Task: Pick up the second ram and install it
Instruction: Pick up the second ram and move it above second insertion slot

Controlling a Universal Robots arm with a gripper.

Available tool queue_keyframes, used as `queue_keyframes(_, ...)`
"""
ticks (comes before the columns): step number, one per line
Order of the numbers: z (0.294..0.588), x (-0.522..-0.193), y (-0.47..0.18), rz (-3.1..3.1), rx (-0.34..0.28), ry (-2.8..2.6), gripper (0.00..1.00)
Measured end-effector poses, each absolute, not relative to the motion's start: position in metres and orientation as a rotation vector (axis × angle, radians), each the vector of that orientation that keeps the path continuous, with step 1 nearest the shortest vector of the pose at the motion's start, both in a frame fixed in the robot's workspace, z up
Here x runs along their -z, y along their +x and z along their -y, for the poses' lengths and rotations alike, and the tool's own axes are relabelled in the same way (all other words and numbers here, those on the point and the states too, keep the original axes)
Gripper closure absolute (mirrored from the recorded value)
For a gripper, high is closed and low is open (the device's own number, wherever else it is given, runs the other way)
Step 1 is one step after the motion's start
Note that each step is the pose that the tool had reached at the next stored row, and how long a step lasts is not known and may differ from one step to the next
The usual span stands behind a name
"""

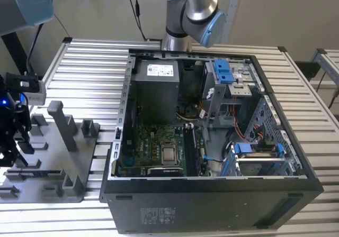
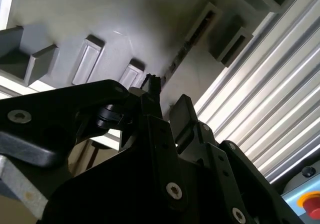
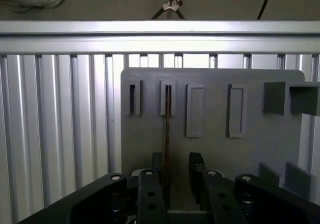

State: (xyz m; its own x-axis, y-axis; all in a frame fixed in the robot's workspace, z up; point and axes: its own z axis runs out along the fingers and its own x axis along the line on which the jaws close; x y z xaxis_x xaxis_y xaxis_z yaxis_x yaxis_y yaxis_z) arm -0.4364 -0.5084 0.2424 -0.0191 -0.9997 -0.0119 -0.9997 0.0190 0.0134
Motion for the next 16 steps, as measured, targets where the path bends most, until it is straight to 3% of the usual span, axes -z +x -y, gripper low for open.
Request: queue_keyframes(16,0.510,-0.222,-0.438,2.239,0.026,2.205,0.64)
